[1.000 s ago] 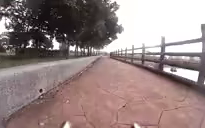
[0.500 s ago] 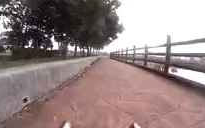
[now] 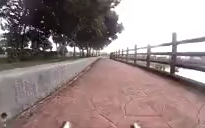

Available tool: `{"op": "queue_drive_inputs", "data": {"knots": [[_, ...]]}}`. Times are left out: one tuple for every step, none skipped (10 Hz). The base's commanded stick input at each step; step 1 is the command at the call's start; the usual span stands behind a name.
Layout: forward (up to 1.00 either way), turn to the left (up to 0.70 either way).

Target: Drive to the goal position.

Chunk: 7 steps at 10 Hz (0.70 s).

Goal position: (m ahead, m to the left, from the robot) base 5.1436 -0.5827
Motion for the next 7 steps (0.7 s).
{"op": "queue_drive_inputs", "data": {"knots": [[0.70,0.00],[0.70,0.00],[0.70,0.00],[0.70,0.00],[0.70,0.00],[0.70,0.00],[0.70,0.00]]}}
